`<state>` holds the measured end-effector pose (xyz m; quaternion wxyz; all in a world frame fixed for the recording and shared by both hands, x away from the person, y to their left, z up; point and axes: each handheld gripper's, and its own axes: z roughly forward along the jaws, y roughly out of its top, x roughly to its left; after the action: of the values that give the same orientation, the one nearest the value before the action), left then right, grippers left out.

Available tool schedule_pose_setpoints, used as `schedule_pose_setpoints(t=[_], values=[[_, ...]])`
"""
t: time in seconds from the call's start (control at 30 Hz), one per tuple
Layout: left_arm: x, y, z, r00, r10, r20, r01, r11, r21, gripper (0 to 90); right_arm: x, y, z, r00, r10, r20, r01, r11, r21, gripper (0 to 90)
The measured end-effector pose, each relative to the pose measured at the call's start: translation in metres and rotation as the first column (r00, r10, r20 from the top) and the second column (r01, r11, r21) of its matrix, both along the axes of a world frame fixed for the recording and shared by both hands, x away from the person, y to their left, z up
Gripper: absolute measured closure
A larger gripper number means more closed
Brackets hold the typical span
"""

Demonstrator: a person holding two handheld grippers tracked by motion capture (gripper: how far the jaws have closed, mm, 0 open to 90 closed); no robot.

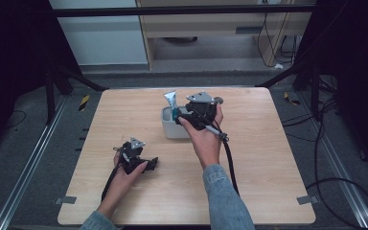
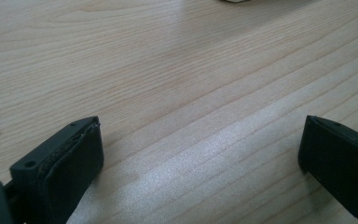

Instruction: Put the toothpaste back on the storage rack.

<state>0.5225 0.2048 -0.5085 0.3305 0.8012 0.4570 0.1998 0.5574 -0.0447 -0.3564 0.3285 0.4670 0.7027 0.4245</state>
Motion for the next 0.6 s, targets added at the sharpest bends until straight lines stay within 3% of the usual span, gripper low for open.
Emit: schedule_pose_setpoints(t=[0.23,0.6], values=[[0.001,-0.001,0.0,1.0,0.003,0.002,-0.003,1.0,-0.004,0.0,-0.005,-0.026,-0.002,1.0,0.009,-0.003,-0.009,0.9995,-0.029,5.3],[0.001,-0.001,0.0,1.0,0.001,-0.002,-0.001,1.0,0.001,0.0,-0.02,-0.07,-0.015,0.9999,-0.009,-0.013,0.008,0.9983,-0.058,6.0]])
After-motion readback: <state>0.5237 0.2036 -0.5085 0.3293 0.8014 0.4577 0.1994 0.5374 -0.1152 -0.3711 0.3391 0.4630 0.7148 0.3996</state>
